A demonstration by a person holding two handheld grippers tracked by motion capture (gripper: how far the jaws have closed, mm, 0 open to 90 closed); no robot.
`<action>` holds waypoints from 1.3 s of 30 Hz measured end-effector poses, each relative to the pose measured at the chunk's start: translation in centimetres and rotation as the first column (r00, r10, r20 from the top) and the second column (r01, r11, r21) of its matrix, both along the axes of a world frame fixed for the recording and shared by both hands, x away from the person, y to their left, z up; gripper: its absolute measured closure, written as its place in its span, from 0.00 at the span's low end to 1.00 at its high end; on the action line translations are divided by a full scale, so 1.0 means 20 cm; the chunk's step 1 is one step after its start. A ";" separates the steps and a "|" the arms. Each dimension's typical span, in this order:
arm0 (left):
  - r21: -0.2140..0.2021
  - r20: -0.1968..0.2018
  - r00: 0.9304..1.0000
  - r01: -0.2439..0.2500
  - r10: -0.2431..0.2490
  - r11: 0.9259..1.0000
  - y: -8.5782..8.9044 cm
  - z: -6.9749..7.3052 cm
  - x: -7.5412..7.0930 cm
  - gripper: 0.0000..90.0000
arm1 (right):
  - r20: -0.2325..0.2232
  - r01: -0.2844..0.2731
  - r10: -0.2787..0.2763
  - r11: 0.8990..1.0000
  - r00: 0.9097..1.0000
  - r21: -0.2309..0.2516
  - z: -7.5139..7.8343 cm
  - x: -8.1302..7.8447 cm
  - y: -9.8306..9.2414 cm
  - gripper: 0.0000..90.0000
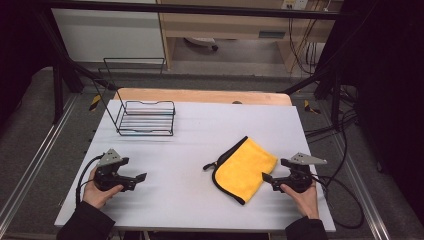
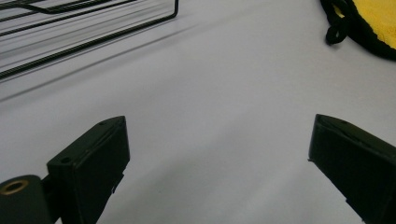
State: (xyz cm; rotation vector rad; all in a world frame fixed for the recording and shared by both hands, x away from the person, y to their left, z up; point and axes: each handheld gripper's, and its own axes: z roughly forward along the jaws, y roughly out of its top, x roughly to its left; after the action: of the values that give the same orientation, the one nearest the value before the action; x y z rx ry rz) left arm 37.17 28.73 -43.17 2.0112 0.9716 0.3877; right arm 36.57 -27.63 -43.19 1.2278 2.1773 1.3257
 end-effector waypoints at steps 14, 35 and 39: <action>-0.002 0.002 0.999 0.033 -0.033 0.999 -0.08 0.02 -0.01 0.05 | -0.001 0.009 -0.009 1.000 1.000 -0.011 0.01 -0.01 0.02 0.02; 0.026 -0.026 0.992 0.125 -0.125 0.992 -0.56 0.13 0.03 0.21 | -0.036 -0.002 0.001 0.999 0.999 -0.043 0.00 -0.04 0.09 0.05; 0.018 -0.029 0.989 0.149 -0.148 0.989 -0.71 0.15 0.06 0.29 | -0.038 0.000 -0.002 0.999 0.999 -0.045 0.00 -0.04 0.09 0.05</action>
State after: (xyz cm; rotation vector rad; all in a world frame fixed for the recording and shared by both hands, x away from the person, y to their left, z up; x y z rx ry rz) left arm 38.29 14.45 -40.12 2.0965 0.8306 0.2907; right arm 35.76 -25.91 -43.23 1.2462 2.2199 1.2556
